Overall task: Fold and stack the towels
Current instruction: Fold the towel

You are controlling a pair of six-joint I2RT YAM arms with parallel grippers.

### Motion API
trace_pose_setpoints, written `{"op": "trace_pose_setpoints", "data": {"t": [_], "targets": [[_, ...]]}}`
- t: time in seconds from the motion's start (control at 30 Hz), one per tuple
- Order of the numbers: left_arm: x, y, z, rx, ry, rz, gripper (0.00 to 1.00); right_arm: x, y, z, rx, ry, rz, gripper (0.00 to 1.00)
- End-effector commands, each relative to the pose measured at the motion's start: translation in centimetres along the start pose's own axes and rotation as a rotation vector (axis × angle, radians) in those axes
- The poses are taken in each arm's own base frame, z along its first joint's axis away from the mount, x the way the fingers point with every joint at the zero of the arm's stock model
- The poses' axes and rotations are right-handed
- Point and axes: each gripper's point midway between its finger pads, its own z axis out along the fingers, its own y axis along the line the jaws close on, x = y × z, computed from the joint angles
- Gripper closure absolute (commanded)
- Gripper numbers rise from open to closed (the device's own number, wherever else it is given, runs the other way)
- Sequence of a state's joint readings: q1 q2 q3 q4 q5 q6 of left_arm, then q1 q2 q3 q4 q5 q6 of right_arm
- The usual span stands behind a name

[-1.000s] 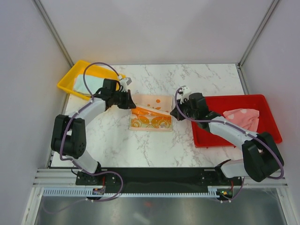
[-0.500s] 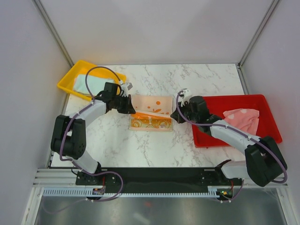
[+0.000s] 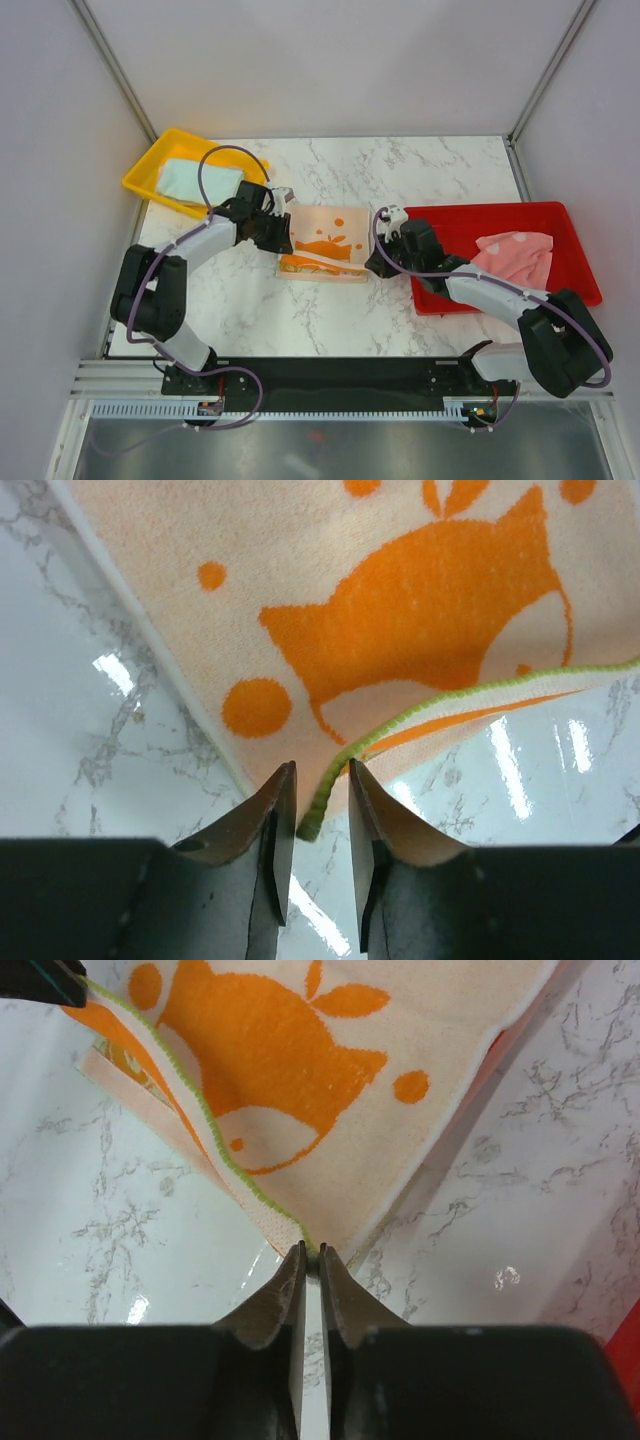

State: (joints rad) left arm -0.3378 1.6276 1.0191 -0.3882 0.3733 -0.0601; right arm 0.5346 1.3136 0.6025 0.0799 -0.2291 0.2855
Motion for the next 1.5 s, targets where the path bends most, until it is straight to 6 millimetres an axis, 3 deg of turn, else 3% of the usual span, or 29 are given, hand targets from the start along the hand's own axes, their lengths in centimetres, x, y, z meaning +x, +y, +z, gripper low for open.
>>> {"op": "trace_pose_setpoints", "data": {"t": [0.0, 0.1, 0.17, 0.3, 0.37, 0.47, 0.6, 0.73, 0.8, 0.87, 0.9, 0.97, 1.1, 1.17, 1.2, 1.23, 1.3, 1.33, 1.47], "targets": [[-0.5, 0.9, -1.7, -0.075, -0.020, 0.032, 0.65, -0.4, 0.1, 0.0, 0.012, 0.006, 0.024, 0.81], [-1.6, 2.0, -3.8, -0.187, -0.064, 0.022, 0.60, -0.7, 0.5, -0.9, 0.015, 0.025, 0.026, 0.68], [-2.6, 2.6, -5.1, -0.253, -0.096, 0.016, 0.60, -1.1, 0.7, -1.7, 0.024, 0.027, 0.025, 0.65], [-4.6, 0.4, -6.4, -0.181, -0.157, -0.051, 0.60, -1.7, 1.3, -2.4, 0.011, 0.039, 0.027, 0.59], [-4.5, 0.2, -6.3, -0.173, -0.158, -0.111, 0.60, -2.4, 1.6, -2.3, 0.004, 0.026, 0.032, 0.59], [-4.1, -1.4, -5.1, -0.074, -0.158, -0.183, 0.60, -3.0, 1.8, -1.3, -0.005, 0.025, 0.051, 0.59], [-2.8, -0.3, -3.0, -0.099, -0.099, -0.253, 0.61, -3.4, 1.5, 0.5, 0.005, 0.020, 0.090, 0.60], [-3.2, 0.5, -0.3, -0.086, -0.089, -0.251, 0.61, -2.9, 0.8, 2.8, 0.020, 0.024, 0.123, 0.61], [-5.4, 0.6, 0.0, -0.082, -0.120, -0.224, 0.61, -2.7, 0.4, 3.8, 0.028, 0.040, 0.118, 0.62], [-6.1, 1.5, 1.2, -0.091, -0.107, -0.235, 0.61, -1.9, -0.4, 5.0, 0.053, 0.077, 0.111, 0.64], [-7.8, 1.4, 1.2, -0.074, -0.131, -0.229, 0.61, -1.6, -0.7, 5.4, 0.058, 0.087, 0.106, 0.65], [-8.1, 2.5, 2.6, -0.087, -0.113, -0.244, 0.61, -0.6, -1.3, 6.1, 0.076, 0.113, 0.110, 0.67], [-10.2, 4.2, 4.7, -0.095, -0.124, -0.243, 0.62, 0.8, -1.9, 6.1, 0.102, 0.137, 0.111, 0.68], [-11.5, 4.6, 5.1, -0.088, -0.141, -0.231, 0.62, 0.5, -1.7, 5.5, 0.102, 0.123, 0.095, 0.67], [-11.3, 5.0, 5.9, -0.088, -0.126, -0.236, 0.62, 0.3, -1.7, 5.1, 0.109, 0.124, 0.092, 0.67], [-11.6, 5.4, 6.1, -0.095, -0.131, -0.236, 0.63, -1.8, -1.2, 4.6, 0.107, 0.079, 0.075, 0.66], [-12.4, 6.2, 6.2, -0.137, -0.140, -0.228, 0.62, -3.5, -1.4, 3.9, 0.142, 0.065, 0.055, 0.64], [-12.4, 6.6, 6.6, -0.148, -0.134, -0.228, 0.62, -5.9, -0.9, 4.1, 0.138, 0.026, 0.040, 0.64], [-13.3, 7.7, 7.5, -0.144, -0.129, -0.226, 0.63, -9.4, -3.6, 5.6, 0.197, 0.004, -0.001, 0.63]]}}
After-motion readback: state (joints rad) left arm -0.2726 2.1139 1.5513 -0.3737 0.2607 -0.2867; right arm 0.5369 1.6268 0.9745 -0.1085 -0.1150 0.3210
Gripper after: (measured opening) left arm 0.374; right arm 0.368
